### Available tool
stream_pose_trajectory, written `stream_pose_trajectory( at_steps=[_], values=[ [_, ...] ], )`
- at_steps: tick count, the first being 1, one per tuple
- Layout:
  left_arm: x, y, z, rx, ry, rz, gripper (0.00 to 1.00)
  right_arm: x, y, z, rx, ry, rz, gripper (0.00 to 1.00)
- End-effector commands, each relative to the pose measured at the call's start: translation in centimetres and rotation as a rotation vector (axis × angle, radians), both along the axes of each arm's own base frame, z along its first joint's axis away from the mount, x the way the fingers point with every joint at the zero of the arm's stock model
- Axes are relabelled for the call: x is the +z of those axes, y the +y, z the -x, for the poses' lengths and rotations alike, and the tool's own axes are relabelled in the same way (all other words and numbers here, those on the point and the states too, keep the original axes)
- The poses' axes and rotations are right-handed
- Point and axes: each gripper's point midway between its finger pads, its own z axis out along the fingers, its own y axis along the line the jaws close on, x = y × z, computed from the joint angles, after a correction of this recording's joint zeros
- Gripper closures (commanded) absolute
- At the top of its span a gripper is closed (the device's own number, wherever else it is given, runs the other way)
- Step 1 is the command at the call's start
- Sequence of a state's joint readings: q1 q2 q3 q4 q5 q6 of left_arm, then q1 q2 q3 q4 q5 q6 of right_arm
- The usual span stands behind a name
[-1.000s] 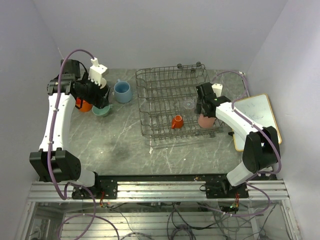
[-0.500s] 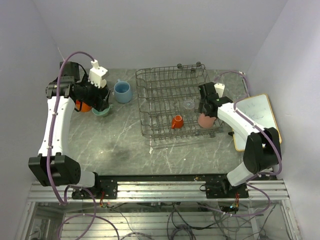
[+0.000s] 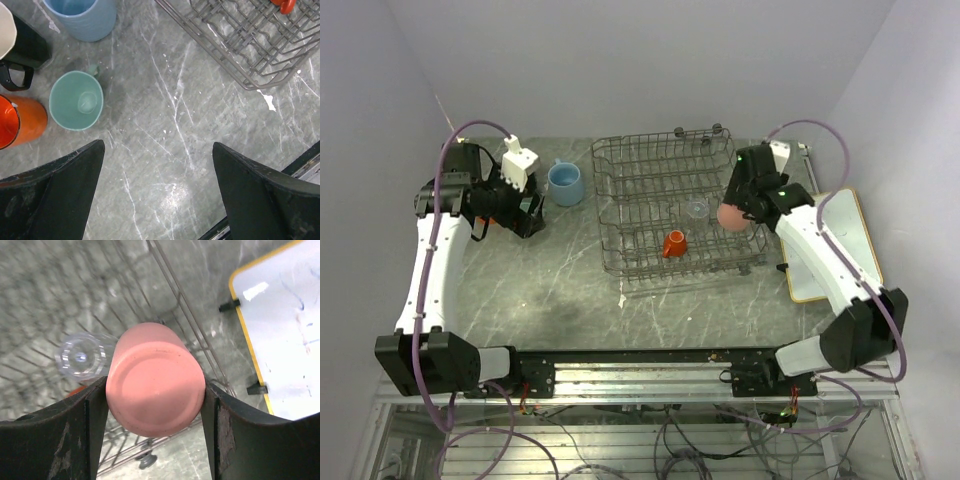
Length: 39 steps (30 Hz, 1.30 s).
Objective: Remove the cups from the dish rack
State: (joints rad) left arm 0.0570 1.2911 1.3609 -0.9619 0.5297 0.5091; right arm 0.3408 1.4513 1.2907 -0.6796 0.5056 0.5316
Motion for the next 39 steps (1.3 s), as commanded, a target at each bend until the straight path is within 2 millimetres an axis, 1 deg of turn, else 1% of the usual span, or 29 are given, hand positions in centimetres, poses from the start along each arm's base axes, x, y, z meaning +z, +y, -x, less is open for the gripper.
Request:
stream_pose_trajectory(
  at_steps=[1,4,6,8,10,11,14,17,19,21,22,23,26,27,31,35,39],
  values=[
    [1.2,-0.9,0.1,-0.062,-0.076,0.021,0.00,7.2,1.3,0.3,0.064,-0.150,-0.079,0.82],
    [1.4,-1.4,0.5,-0.089,-0.090,0.038,0.00,10.1,3.9,0.5,0.165,-0.193,-0.151,0.84],
    [1.7,-1.8,0.8,-0.114,-0.106,0.054,0.00,11.5,6.2,0.7,0.254,-0.189,-0.196,0.85],
    [2.1,-2.4,1.2,-0.148,-0.116,0.072,0.00,12.2,9.2,0.8,0.343,-0.174,-0.235,0.87],
    [2.2,-2.8,1.8,-0.186,-0.099,0.082,0.00,13.3,12.9,1.5,0.453,-0.177,-0.301,0.87],
    [2.3,-3.0,2.0,-0.201,-0.096,0.088,0.00,13.8,15.0,2.0,0.519,-0.178,-0.351,0.87],
    [2.8,-3.4,2.5,-0.232,-0.113,0.103,0.00,15.2,19.7,3.2,0.684,-0.176,-0.543,0.87],
    [4.1,-3.9,3.1,-0.252,-0.154,0.124,0.00,16.3,23.0,4.5,0.814,-0.169,-0.720,0.87],
    [5.2,-4.3,3.3,-0.251,-0.185,0.143,0.00,16.6,24.7,5.4,0.885,-0.147,-0.815,0.87],
    [6.5,-4.7,3.7,-0.263,-0.216,0.168,0.00,16.4,26.0,6.2,0.939,-0.118,-0.911,0.87],
    [7.1,-5.0,3.9,-0.272,-0.231,0.182,0.00,17.0,26.6,6.6,0.966,-0.120,-0.963,0.87],
    [7.9,-5.3,4.1,-0.282,-0.251,0.199,0.00,16.7,27.1,7.2,0.990,-0.095,-1.015,0.87],
    [9.6,-6.2,5.0,-0.317,-0.306,0.246,0.00,17.5,28.4,8.7,1.068,-0.069,-1.188,0.88],
    [10.1,-6.4,5.1,-0.322,-0.329,0.256,0.01,18.3,28.7,9.1,1.092,-0.074,-1.249,0.88],
    [11.6,-6.8,5.4,-0.343,-0.416,0.269,0.01,18.3,29.1,10.4,1.141,-0.027,-1.388,0.88],
    [12.7,-7.4,5.8,-0.359,-0.443,0.309,0.02,19.0,29.0,11.2,1.159,-0.019,-1.460,0.88],
    [14.4,-8.3,6.5,-0.390,-0.471,0.383,0.04,19.1,29.1,11.9,1.157,-0.006,-1.523,0.90]
  ],
)
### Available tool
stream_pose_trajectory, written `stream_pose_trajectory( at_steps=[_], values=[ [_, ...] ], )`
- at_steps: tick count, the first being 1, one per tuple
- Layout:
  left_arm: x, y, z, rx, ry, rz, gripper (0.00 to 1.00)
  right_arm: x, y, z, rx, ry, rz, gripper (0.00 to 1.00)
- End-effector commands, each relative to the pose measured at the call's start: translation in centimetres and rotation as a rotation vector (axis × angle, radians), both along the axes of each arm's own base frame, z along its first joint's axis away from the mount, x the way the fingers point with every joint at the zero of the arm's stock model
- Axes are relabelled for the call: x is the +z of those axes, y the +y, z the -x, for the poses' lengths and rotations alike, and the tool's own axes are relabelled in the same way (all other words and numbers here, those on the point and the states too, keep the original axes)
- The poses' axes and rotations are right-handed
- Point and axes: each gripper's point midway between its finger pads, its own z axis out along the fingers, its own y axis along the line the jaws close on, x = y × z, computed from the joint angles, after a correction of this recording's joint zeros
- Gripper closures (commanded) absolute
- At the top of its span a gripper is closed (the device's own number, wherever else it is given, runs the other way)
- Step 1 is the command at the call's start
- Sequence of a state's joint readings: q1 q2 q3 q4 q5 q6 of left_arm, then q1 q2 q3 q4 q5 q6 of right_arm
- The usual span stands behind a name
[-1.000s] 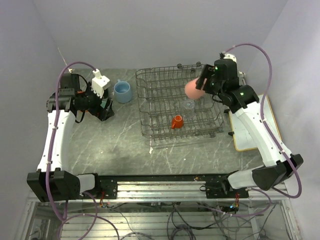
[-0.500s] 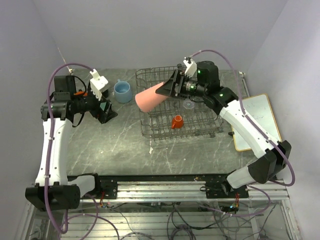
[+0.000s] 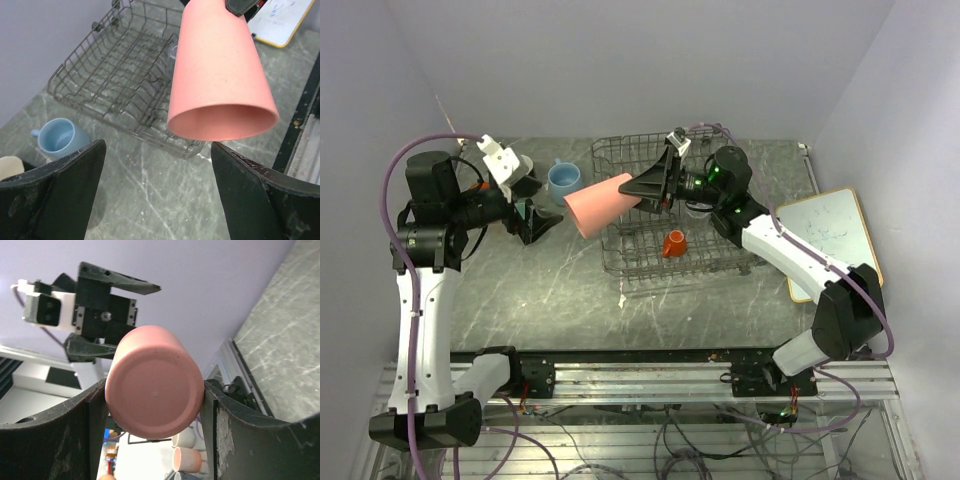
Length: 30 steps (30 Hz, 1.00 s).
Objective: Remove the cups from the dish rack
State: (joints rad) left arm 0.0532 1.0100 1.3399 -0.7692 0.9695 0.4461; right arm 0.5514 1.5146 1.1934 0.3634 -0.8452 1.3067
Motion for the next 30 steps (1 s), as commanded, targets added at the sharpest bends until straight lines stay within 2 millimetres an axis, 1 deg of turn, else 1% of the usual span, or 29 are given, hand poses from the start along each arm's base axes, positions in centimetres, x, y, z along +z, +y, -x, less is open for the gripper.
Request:
stream_pose_trajectory(
  at_steps=[1,7,14,16,18,21,22,23,24,26,27,29,30],
  values=[
    [2.6,-1.6,1.0,-0.087,-0.063,0.098,0.04,3.6,-0.1,2.2,0.080,-0.034,-0.149,0.90],
    [4.3,-2.1,1.5,-0.106,-0.128,0.139,0.08,4.0,0.6,3.4,0.119,-0.012,-0.197,0.91],
    [4.6,-2.9,2.1,-0.150,-0.112,0.161,0.19,5.2,1.3,4.5,0.156,0.014,-0.294,0.91],
    [4.3,-3.0,2.3,-0.158,-0.101,0.158,0.25,5.4,1.8,4.9,0.177,0.027,-0.312,0.92],
    [4.2,-3.0,2.2,-0.156,-0.097,0.152,0.34,5.3,2.5,5.3,0.194,0.036,-0.316,0.92],
    [4.0,-2.9,2.0,-0.142,-0.090,0.147,0.55,4.7,2.8,5.3,0.194,0.049,-0.306,0.91],
    [3.9,-2.9,1.9,-0.138,-0.083,0.146,0.62,4.5,2.9,5.2,0.189,0.053,-0.298,0.87],
    [3.7,-2.8,1.9,-0.134,-0.072,0.146,0.68,4.2,2.9,5.2,0.186,0.052,-0.290,0.79],
    [3.4,-2.8,1.8,-0.128,-0.057,0.144,0.74,3.8,3.0,5.0,0.182,0.055,-0.274,0.68],
    [2.6,-2.5,1.4,-0.105,-0.024,0.130,0.89,3.2,3.0,4.6,0.162,0.054,-0.242,0.53],
    [2.1,-2.2,0.9,-0.077,-0.009,0.116,0.92,2.8,3.0,4.2,0.146,0.051,-0.224,0.45],
    [0.9,-1.3,-0.4,0.000,0.024,0.081,0.93,1.7,2.5,3.0,0.096,0.060,-0.174,0.25],
    [0.2,-0.7,-1.0,0.039,0.039,0.057,0.93,0.9,2.0,2.0,0.059,0.059,-0.140,0.16]
  ],
)
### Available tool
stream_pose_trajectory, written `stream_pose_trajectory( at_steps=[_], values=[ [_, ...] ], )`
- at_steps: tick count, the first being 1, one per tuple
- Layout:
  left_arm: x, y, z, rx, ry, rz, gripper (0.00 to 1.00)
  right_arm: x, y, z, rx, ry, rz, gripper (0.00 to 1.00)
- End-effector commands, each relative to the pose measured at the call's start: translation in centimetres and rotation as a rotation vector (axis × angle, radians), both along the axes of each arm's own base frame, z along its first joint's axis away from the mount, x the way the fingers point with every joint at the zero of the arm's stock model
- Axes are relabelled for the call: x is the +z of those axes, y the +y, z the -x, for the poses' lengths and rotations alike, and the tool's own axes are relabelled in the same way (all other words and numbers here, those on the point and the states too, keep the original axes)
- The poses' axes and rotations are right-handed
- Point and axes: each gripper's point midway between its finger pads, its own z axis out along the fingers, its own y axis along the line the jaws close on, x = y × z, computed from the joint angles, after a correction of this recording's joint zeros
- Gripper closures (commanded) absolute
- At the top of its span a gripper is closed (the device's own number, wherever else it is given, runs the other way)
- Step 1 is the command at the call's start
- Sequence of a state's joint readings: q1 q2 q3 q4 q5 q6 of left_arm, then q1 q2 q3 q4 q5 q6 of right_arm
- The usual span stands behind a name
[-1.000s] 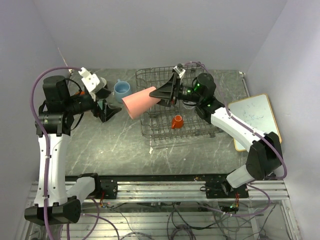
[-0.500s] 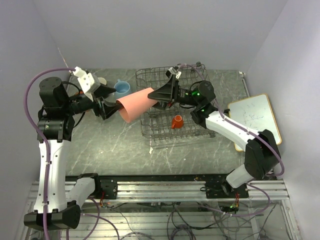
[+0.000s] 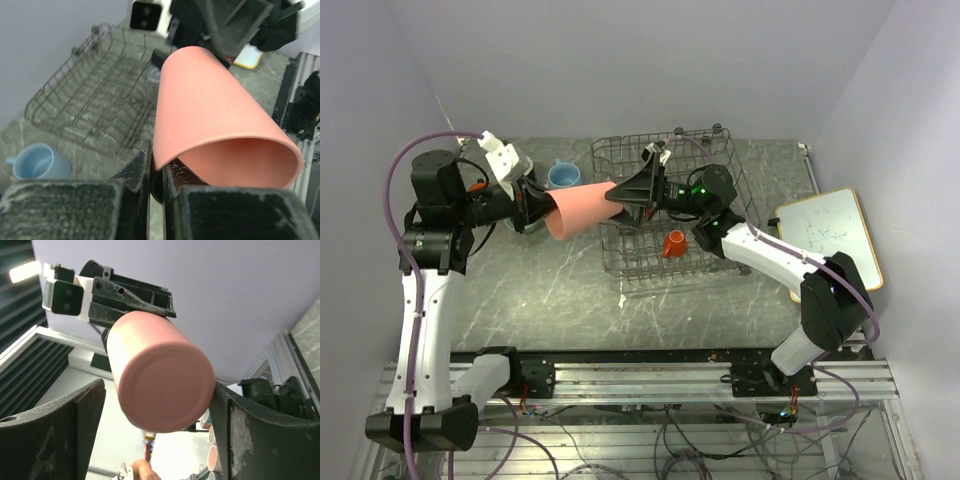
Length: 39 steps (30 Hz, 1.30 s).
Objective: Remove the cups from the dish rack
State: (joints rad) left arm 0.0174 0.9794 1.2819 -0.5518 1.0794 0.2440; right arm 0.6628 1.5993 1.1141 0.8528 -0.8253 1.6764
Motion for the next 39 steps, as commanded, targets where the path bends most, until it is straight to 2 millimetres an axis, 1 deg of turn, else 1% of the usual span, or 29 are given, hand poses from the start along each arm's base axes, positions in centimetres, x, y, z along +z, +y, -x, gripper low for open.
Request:
stream_pose_trajectory(
  at_steps=[1,2,3,4,6,8,10,12,14,16,19,22,23,28,32,34,39],
  values=[
    [-2.9,2.4,-2.8,0.181,0.085,-0.107,0.93,-2.7,-1.6,-2.7,-0.121,-0.031,0.144,0.08],
    [-3.6,3.0,-3.3,0.217,0.102,-0.140,0.93,-4.5,-2.3,-3.9,-0.166,-0.003,0.227,0.01],
    [-4.7,3.8,-3.8,0.254,0.134,-0.176,0.93,-5.8,-3.3,-5.2,-0.223,-0.026,0.294,0.00],
    [-5.7,4.4,-4.3,0.282,0.164,-0.214,0.93,-6.9,-4.6,-6.4,-0.272,-0.014,0.343,0.00],
    [-7.5,5.8,-5.4,0.350,0.219,-0.278,0.93,-8.7,-7.2,-8.1,-0.352,0.004,0.410,0.00],
    [-9.4,7.4,-6.4,0.427,0.276,-0.337,0.93,-11.0,-10.0,-9.7,-0.442,0.015,0.511,0.00],
    [-11.4,8.7,-7.3,0.488,0.330,-0.395,0.93,-12.7,-12.5,-10.7,-0.518,0.016,0.614,0.00],
    [-13.3,9.8,-8.0,0.539,0.385,-0.455,0.93,-13.7,-14.7,-11.4,-0.579,0.005,0.701,0.00],
    [-15.3,10.7,-8.5,0.573,0.441,-0.532,0.93,-14.2,-16.5,-11.9,-0.630,-0.009,0.775,0.00],
    [-16.8,10.8,-9.0,0.581,0.485,-0.596,0.93,-14.2,-17.9,-12.1,-0.660,-0.021,0.815,0.00],
    [-18.2,10.7,-9.9,0.595,0.528,-0.671,0.93,-14.2,-19.9,-12.6,-0.713,-0.033,0.884,0.00],
    [-19.3,9.8,-11.0,0.581,0.546,-0.730,0.93,-14.5,-21.4,-12.9,-0.751,-0.054,0.958,0.00],
    [-20.1,9.5,-11.4,0.571,0.562,-0.755,0.93,-14.7,-21.8,-12.9,-0.757,-0.054,0.979,0.00],
    [-22.7,8.7,-13.7,0.554,0.626,-0.861,0.93,-15.5,-23.3,-12.9,-0.792,-0.056,1.067,0.00],
    [-23.9,8.2,-15.5,0.547,0.687,-0.886,0.93,-16.0,-24.1,-12.6,-0.808,-0.062,1.107,0.00],
    [-24.2,7.7,-16.4,0.538,0.692,-0.882,0.93,-16.4,-24.4,-12.4,-0.807,-0.062,1.127,0.00],
    [-25.4,6.8,-17.3,0.512,0.694,-0.910,0.93,-17.1,-24.5,-12.2,-0.789,-0.071,1.149,0.00]
  ],
)
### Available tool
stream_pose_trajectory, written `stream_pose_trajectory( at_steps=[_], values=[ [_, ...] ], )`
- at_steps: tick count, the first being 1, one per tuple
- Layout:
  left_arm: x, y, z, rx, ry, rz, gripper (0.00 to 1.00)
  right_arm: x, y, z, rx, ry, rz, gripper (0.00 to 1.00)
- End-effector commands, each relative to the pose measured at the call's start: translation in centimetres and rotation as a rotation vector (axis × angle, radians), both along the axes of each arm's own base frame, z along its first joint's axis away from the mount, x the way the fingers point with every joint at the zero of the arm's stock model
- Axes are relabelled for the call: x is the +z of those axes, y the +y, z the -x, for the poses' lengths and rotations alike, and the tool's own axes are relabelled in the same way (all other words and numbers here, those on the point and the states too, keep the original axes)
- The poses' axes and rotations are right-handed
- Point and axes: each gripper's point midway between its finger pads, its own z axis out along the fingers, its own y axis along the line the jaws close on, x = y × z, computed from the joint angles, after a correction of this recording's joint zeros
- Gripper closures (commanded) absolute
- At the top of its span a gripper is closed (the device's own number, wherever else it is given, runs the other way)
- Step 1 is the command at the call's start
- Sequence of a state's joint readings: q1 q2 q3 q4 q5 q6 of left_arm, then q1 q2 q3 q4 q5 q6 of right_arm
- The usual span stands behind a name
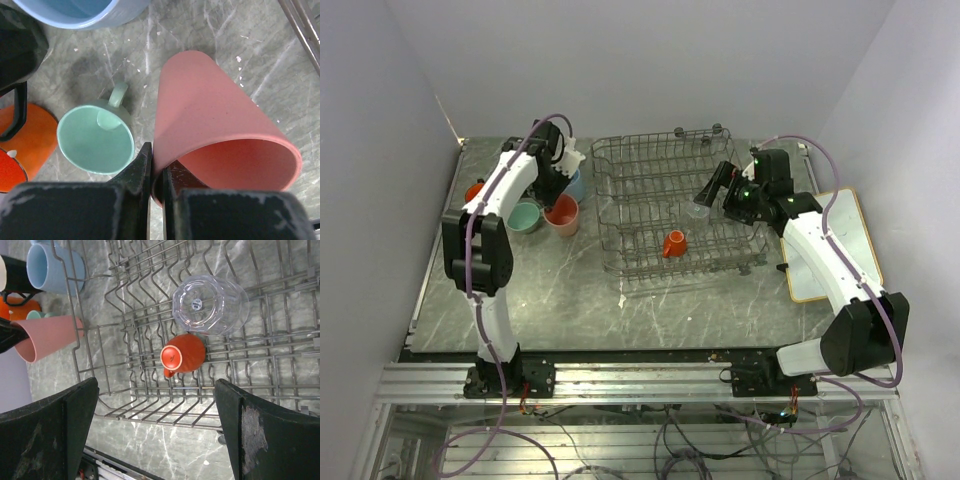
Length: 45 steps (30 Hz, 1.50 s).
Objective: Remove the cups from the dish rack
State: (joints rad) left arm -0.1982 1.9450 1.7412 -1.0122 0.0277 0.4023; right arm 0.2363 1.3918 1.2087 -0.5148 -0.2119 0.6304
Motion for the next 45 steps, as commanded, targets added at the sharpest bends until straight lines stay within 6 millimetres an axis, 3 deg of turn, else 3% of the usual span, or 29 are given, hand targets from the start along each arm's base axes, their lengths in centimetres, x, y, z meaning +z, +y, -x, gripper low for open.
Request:
stream_pose_trajectory(
  at_steps=[1,5,7,15,20,25,34,39,45],
  values=[
    [0.3,-1.0,-0.2,-0.015,0.023,-0.025,0.93,-0.1,-0.9,0.3,0.006,-0.012,0.047,0.00],
    [-0.4,-1.8,-0.1,-0.043,0.060,-0.031,0.93,-0.5,-1.3,0.2,-0.010,-0.006,0.070,0.00],
    [-0.4,-2.0,-0.3,-0.046,0.054,-0.032,0.88,-0.6,-1.8,0.0,-0.037,-0.011,0.086,0.00],
    [1.8,-1.7,-1.8,-0.017,-0.060,-0.045,0.31,-2.2,-1.6,-0.3,-0.047,-0.002,0.133,0.00],
    [4.9,-1.5,-2.7,-0.002,-0.156,-0.041,0.26,-3.0,-1.4,-0.7,-0.057,0.000,0.205,0.00],
    [8.9,-2.3,-2.2,-0.012,-0.222,0.023,0.22,-4.7,-0.5,-1.4,-0.062,0.017,0.333,0.00],
    [13.5,-2.4,1.0,-0.032,-0.277,0.086,0.14,-7.4,0.5,-4.8,-0.070,0.040,0.498,0.00],
    [15.6,-2.7,4.1,-0.048,-0.276,0.151,0.03,-8.1,0.8,-6.5,-0.082,0.045,0.592,0.00],
    [17.5,-2.9,6.7,-0.049,-0.291,0.227,0.00,-9.7,0.2,-7.1,-0.106,0.075,0.699,0.00]
  ],
)
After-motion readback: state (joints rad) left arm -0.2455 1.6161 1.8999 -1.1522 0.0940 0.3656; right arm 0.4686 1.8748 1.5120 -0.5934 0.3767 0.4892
